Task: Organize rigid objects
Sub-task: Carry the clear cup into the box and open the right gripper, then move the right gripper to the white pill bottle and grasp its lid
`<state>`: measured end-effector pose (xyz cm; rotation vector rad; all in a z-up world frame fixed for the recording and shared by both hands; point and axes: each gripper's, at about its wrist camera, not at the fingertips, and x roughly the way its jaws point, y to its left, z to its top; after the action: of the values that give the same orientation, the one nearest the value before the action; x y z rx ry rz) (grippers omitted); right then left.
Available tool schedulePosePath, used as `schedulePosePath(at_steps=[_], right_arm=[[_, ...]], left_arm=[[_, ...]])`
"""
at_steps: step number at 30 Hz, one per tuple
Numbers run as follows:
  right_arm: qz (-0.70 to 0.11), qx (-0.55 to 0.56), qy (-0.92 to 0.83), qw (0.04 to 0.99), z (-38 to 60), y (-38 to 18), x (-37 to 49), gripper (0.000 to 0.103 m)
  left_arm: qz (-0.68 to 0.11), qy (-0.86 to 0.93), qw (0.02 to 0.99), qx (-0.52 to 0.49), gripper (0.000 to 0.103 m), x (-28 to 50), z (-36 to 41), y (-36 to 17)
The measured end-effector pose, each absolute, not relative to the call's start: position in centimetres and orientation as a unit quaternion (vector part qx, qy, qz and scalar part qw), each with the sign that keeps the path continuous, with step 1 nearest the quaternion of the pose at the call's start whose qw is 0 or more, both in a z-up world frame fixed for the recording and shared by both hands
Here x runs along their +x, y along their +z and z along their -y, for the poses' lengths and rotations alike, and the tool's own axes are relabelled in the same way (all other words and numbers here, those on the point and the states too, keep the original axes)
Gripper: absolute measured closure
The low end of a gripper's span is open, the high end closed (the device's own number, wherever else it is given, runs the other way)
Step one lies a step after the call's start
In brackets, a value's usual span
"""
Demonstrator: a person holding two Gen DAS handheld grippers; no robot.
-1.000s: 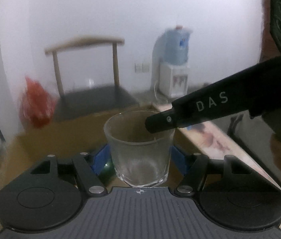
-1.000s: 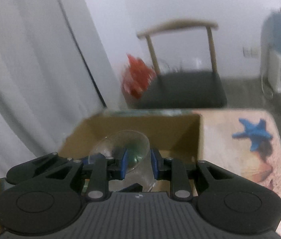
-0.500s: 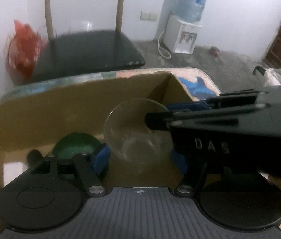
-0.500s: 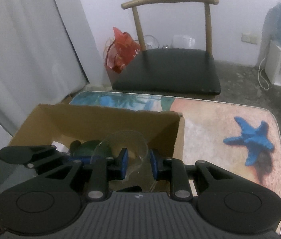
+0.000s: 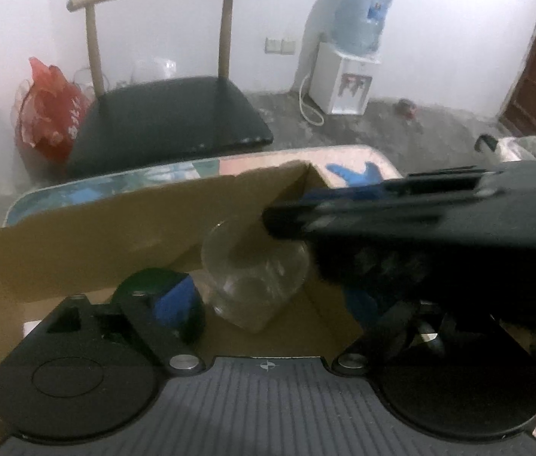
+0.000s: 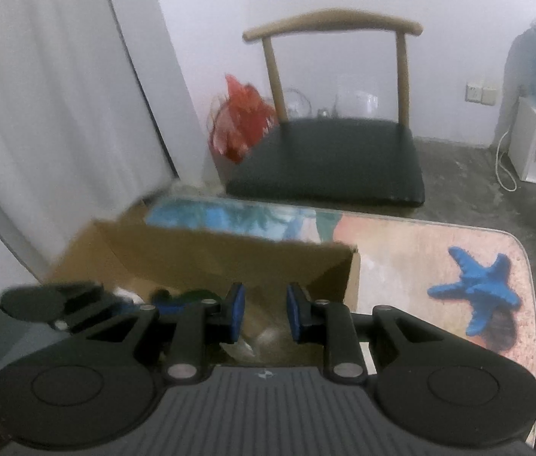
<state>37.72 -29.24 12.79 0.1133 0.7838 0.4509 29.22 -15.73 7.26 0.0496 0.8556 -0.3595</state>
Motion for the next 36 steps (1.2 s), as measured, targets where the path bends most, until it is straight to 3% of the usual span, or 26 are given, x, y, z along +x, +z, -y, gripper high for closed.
schedulePosePath(at_steps=[11, 15, 19, 24, 29, 36], right_arm=[[-0.259, 0.136, 0.294, 0.910, 33.0, 20.0, 25.2, 0.074], [-0.235, 0.155, 0.340, 0.898, 32.6, 21.0, 20.8, 0.059], [-0.225, 0.160, 0.385, 0.881, 30.8, 21.6, 18.0, 0.055], [-0.247, 0.150, 0.430, 0.855, 26.2, 21.3, 17.9, 0.048], [-0.318, 0.139, 0.445, 0.825, 19.9, 18.3, 20.5, 0.041], [-0.419, 0.157, 0.413, 0.793, 13.6, 12.0, 24.2, 0.041]], left_arm=[[-0.295, -0.198, 0.935, 0.020, 0.001, 16.1, 10.0, 13.4], [-0.273, -0.185, 0.944, 0.003, 0.001, 11.5, 6.5, 14.4], [-0.265, -0.152, 0.952, -0.011, 0.000, 8.2, 2.8, 14.6], [-0.267, -0.092, 0.959, -0.014, 0.000, 6.3, -0.8, 13.0], [-0.280, -0.043, 0.959, -0.011, 0.000, 7.2, -3.6, 9.3], [-0.290, -0.023, 0.957, 0.013, 0.001, 10.0, -4.3, 4.3]])
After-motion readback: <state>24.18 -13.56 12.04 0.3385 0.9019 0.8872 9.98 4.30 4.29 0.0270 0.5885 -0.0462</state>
